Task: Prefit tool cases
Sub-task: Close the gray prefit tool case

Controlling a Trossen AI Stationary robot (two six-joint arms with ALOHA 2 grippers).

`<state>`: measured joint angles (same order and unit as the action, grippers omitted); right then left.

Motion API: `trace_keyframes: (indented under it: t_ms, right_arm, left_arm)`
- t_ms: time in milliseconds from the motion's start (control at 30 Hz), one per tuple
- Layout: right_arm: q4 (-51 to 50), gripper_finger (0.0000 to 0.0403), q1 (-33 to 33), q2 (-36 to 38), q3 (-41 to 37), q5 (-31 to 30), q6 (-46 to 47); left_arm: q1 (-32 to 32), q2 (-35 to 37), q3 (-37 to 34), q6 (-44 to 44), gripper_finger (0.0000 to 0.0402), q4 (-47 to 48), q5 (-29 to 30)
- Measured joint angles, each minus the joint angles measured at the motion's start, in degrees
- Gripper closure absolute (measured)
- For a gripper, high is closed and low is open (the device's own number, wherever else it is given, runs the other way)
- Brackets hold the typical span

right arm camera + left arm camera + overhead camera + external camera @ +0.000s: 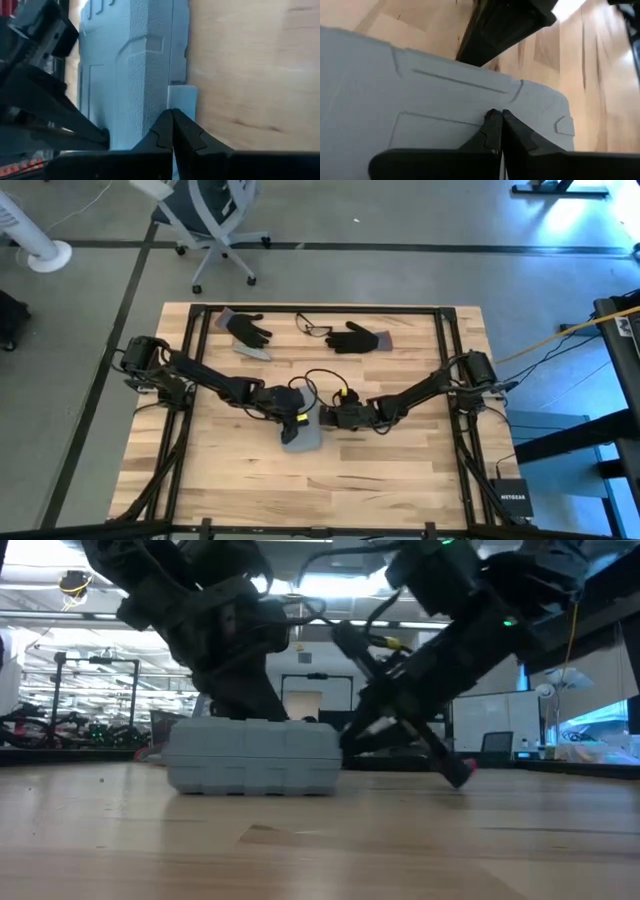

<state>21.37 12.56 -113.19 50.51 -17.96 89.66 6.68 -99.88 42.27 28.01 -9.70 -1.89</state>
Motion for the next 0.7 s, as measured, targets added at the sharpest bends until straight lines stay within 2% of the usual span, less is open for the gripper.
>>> trace_keyframes:
  t_ms: [233,467,700]
  right_arm:
    - [0.32,0.0403,-1.03,-1.13,1.82,2.70,-1.21]
    - [-1.96,0.0403,-1.03,0.51,1.35,3.39,-2.88]
    - [-9.71,0.0403,-2.10,3.11,0.93,2.89,-6.41]
  left_arm:
    - [0.09,-0.13,0.28,-3.13,0.0401,-1.30,-1.09]
    - [-0.53,2.81,3.04,-3.02,0.0401,3.36,-1.19]
    - [-0.90,8.44,4.06,-2.81,0.0401,15.24,1.92]
